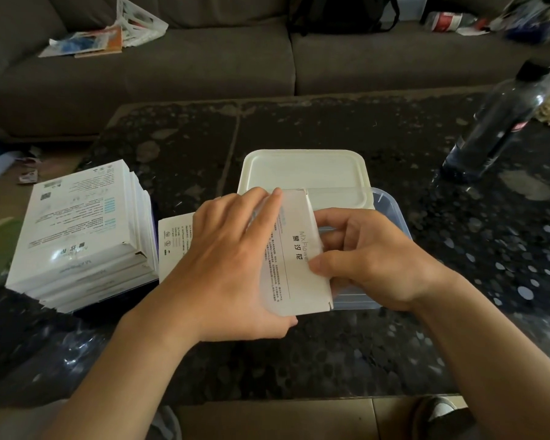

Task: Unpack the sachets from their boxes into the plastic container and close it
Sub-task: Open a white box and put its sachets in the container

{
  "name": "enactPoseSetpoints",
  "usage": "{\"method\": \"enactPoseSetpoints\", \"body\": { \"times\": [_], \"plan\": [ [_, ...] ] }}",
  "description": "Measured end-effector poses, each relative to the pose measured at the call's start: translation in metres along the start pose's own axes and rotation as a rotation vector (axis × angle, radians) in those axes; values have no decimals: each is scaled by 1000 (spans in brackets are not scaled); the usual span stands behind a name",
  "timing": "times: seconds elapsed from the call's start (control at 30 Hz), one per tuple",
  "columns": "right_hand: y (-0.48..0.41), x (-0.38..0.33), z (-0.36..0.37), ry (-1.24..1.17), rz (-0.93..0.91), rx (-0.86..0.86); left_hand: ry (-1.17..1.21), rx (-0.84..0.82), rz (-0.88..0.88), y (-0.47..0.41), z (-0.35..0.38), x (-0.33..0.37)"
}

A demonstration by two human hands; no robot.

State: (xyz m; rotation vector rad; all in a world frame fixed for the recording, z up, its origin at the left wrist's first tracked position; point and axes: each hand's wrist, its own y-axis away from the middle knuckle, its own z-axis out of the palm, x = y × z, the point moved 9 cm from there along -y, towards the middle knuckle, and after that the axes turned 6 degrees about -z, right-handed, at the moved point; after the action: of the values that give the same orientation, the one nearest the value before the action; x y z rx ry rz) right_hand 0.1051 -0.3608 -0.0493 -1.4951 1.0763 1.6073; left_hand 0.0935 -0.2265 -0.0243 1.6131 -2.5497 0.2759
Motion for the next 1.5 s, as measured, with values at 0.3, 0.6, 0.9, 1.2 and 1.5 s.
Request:
{"method": "enactPoseSetpoints", "body": {
  "times": [0.3,0.6,0.9,1.2,1.5],
  "plan": [
    [-1,3,3,-5,8,-13,42,-13,22,2,1,-3],
    [-2,5,8,-33,-11,-105,26,32,-14,2,-5,-11],
    [-2,0,4,112,-34,-24,-28,51,1,2,-3,-7],
    [2,0,5,-155,5,-118,83,53,0,4,-7,-13],
    [1,2,3,-112,-44,-115,117,52,27,6,-6,-11]
  ]
}}
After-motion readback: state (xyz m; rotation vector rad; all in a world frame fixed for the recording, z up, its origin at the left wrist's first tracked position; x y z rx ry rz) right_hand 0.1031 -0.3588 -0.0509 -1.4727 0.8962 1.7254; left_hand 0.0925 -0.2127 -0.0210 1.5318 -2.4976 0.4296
